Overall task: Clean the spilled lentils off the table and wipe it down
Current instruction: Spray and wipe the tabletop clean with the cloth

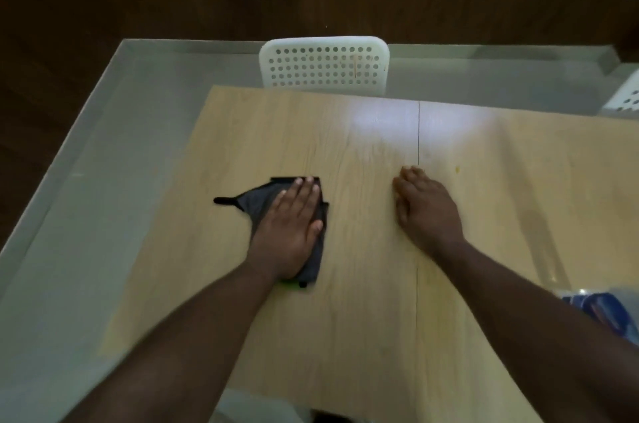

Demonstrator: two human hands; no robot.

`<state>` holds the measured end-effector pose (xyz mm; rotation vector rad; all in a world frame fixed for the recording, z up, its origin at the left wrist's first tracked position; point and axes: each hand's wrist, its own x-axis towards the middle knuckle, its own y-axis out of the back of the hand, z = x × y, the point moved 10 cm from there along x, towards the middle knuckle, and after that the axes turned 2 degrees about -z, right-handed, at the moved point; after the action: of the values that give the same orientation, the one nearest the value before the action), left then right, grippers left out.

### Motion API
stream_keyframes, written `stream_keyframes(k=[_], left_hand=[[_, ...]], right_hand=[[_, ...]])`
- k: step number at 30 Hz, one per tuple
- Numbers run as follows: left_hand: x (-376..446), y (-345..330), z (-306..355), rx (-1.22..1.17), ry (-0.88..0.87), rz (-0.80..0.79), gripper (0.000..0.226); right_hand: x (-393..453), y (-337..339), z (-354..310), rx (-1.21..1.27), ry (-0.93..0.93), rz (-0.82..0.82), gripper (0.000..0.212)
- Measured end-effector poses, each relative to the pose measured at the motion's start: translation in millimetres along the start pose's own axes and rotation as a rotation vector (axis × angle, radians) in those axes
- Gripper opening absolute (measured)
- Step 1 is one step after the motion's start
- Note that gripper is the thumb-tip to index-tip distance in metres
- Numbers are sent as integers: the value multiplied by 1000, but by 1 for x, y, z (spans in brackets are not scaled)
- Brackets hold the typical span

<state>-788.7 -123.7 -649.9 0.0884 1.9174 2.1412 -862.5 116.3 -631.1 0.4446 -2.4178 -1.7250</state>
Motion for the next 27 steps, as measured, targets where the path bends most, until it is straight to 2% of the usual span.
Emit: stream_keyframes(k=[5,10,13,16,22,24,27], left_hand=[[119,19,-41,31,69,10,72],[202,35,-1,-17,49,15,72],[181,23,42,-3,-106,-29,70],[153,20,38,-3,-217,-64,68],[228,46,-28,14,9,-9,72],[253,49,-13,6,27,13,73],[249,40,42,-19,-58,6,72]], right_hand=[[45,8,30,17,-85,108,48],[48,0,38,46,-90,93,48],[50,-1,39,42,-97,80,50],[52,-3,40,18,-103,55,55],[54,-6,40,-27,-101,62,58],[56,-6,41,-28,-106,65,58],[53,-6,42,-20,-107,60,59]])
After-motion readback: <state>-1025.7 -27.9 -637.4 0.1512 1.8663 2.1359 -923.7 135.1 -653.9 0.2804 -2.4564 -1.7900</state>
